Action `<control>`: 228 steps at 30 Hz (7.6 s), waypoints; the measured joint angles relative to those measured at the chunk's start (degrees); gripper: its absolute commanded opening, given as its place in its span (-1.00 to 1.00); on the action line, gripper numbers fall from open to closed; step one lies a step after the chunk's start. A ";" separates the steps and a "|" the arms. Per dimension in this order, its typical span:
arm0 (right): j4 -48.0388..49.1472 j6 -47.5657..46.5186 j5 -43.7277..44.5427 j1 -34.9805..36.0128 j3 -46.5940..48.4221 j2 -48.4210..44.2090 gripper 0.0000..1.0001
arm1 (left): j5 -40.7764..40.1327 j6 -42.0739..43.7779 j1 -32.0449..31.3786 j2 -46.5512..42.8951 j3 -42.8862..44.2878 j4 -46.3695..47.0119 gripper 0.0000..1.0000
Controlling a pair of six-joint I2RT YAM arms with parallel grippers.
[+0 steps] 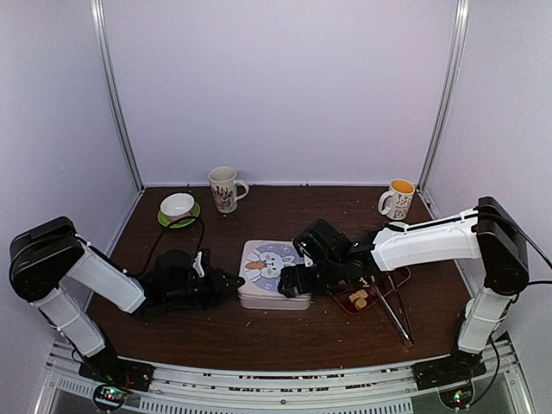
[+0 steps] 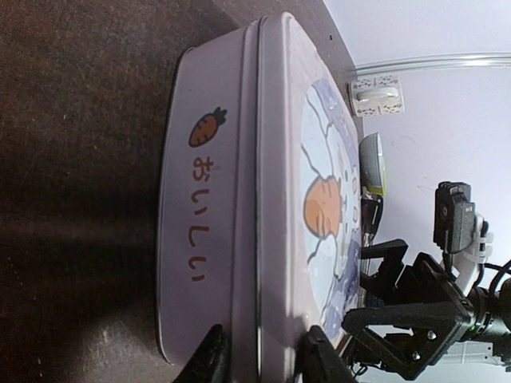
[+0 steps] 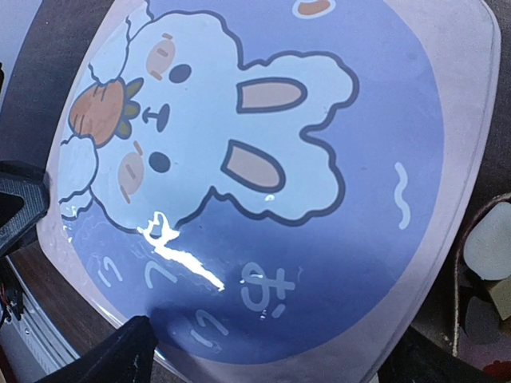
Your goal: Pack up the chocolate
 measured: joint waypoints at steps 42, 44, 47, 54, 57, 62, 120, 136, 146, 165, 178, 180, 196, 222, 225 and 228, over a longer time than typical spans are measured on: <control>0.66 0.70 2.51 1.20 -0.52 0.04 1.00 | -11.34 1.20 -5.09 0.59 2.34 -5.25 -0.24; 0.87 -0.17 3.85 1.81 -0.68 0.33 1.00 | -11.02 1.49 -5.31 0.94 3.39 -8.63 -0.29; 1.18 0.13 5.03 2.29 -0.92 0.31 1.00 | -11.54 2.10 -5.75 0.59 3.91 -10.12 -0.35; 1.86 0.24 5.33 2.40 -1.40 0.04 1.00 | -12.39 2.25 -6.08 0.02 4.07 -10.99 -0.25; 3.26 0.07 5.57 2.60 -2.64 -0.70 1.00 | -12.70 2.93 -6.80 -1.86 5.33 -15.65 -0.14; 6.84 -1.53 4.42 3.39 -7.32 -3.76 1.00 | -11.30 6.64 -10.58 -7.63 10.05 -32.70 0.03; 30.69 -1.36 -8.76 1.97 -26.27 -13.84 -1.00 | 0.57 21.68 -9.18 -19.87 2.51 -34.91 -1.00; 18.86 -7.58 -5.84 -6.64 -13.90 -12.07 -1.00 | -0.04 29.83 4.48 -23.28 10.05 -43.76 -1.00; 18.38 -9.81 -10.95 -12.61 -7.61 -2.56 -1.00 | 7.15 38.18 11.34 -3.02 23.30 -41.03 -1.00; 26.43 -11.34 -15.72 -15.17 -6.43 2.75 -1.00 | 10.47 42.03 11.39 5.44 25.97 -34.93 -1.00; 42.21 -5.66 -19.43 -15.19 -19.82 -0.85 -1.00 | 8.76 41.40 11.52 -6.86 18.12 -35.89 -1.00; 42.42 -5.31 -19.39 -15.06 -20.24 -1.33 -1.00 | 9.07 40.50 11.52 -5.90 15.37 -33.38 -1.00; 45.79 -5.14 -21.44 -12.74 -23.30 -2.82 -1.00 | 10.86 35.85 10.16 -9.25 8.90 -28.00 -1.00; 39.06 -6.97 -18.69 -7.10 -26.88 -12.83 -1.00 | 11.47 31.52 3.50 -9.33 4.92 -22.23 -1.00; 39.65 -6.91 -18.67 -6.25 -27.08 -10.93 -1.00 | 10.69 31.32 2.95 -11.32 4.92 -24.87 -1.00; 44.28 -6.27 -19.08 -5.73 -28.06 -7.82 -1.00 | 9.66 31.08 2.10 -14.99 4.72 -28.59 -1.00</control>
